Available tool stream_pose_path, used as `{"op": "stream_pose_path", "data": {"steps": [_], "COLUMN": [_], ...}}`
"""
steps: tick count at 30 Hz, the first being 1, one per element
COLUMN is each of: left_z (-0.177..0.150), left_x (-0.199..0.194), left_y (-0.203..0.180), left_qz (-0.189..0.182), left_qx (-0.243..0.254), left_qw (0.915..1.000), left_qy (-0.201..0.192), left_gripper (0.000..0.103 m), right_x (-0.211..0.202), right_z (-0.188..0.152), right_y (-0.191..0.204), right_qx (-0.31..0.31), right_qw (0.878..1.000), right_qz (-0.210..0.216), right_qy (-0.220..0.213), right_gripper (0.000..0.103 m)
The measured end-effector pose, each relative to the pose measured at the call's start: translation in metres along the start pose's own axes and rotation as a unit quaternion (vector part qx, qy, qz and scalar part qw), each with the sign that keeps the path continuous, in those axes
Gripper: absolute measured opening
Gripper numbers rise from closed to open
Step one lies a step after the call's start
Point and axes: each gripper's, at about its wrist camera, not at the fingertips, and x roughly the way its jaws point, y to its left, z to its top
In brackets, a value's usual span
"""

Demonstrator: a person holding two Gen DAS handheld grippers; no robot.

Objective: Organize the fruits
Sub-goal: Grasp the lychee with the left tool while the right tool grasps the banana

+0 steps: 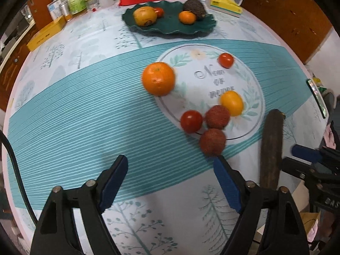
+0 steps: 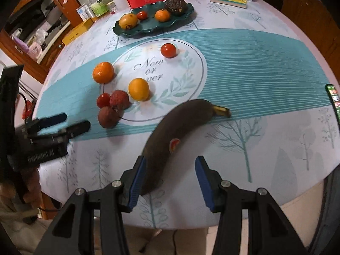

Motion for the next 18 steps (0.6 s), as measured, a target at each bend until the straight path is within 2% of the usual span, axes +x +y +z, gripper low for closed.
{"op": "stream_pose_path", "data": {"steps": [4,7,14,18], "left_z": [0.003,0.005,0.009,0.013], "left_x": [0.009,0.015,0.027,0.028], "left_y": [-0.011,-0.018,-0.035,-0.040], "left_qz": [-0.024,-0.041,-0.053,-0.057], "left_qx": [0.008,0.007,0.012,0.008], "left_qw": [0.9997,0.9991,0.9984,0.9983], "left_qy": [0.005,0.010,0.016,0.013], "left_gripper": [0.060,0.057,0.047,0.037], "right_x": [0.016,0.024,0.037,0.038], "right_z": [0.012,0.020,0.028,0.030], "right_y": [-0.001,-0.005,-0.007,-0.006], "right_qx": [0.027,0.056,0.076,0.071], "right_qw": [0.999,0.998,0.996,0.997], "right_qz": [0.021,0.038,0.021,0.013], "right_qy": [0.014,0.020,0.027,0.028], "right_gripper": [0.049,0.049,0.049,0.049]}}
